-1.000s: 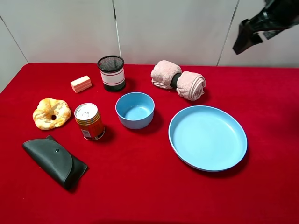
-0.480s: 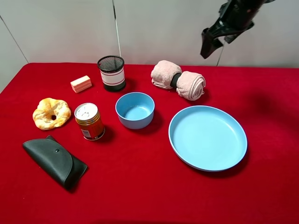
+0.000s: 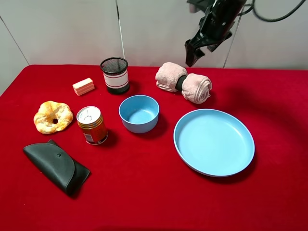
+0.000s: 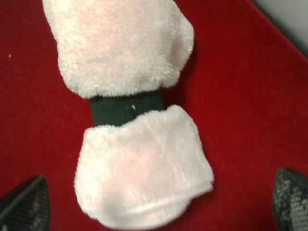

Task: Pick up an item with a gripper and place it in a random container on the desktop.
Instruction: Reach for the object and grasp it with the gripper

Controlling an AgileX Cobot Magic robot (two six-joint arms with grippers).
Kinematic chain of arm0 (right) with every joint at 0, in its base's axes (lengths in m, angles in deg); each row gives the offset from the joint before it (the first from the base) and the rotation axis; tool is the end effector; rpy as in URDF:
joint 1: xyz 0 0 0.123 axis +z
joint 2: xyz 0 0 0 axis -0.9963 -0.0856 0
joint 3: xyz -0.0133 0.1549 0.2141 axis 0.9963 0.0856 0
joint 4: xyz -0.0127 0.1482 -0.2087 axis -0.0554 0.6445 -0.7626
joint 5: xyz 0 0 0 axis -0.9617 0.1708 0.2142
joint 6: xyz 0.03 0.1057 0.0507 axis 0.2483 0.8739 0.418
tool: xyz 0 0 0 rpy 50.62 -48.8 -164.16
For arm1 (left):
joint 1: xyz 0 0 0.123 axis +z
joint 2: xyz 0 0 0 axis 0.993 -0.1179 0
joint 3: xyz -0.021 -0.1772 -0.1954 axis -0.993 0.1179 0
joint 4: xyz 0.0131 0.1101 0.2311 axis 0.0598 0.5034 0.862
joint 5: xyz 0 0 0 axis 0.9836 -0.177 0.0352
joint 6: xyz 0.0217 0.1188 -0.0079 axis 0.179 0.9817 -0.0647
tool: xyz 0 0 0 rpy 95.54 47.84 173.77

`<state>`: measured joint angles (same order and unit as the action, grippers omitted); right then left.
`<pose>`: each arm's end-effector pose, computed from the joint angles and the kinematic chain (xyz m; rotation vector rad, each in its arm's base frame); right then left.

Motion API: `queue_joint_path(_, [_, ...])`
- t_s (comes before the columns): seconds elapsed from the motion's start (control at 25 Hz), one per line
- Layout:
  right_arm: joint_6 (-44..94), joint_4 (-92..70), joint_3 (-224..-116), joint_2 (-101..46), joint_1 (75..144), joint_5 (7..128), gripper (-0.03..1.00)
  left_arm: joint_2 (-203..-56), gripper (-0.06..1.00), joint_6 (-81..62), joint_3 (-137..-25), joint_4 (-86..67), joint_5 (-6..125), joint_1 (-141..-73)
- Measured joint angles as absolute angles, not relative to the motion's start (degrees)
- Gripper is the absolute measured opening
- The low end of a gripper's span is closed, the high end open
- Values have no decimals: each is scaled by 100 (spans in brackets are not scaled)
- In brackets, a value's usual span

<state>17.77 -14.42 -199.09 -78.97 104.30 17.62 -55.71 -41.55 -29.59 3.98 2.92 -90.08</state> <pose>0.4489 0.1658 0.1798 -1.1145 2.5387 0.0652 0.0468 -0.0057 0.2641 0.1665 2.0351 -0.0477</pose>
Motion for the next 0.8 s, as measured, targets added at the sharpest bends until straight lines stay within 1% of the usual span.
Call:
queue_joint_path(0.4, [1499,-967,-20052,-8484,10466,1887,69,-5571,100,-4155,-2959,398,292,-9008])
queue_joint_path(0.8, [1427,-876,-20605,-9051,10466,1949,69,-5571,100,-4155,-2959,398,292,-9008])
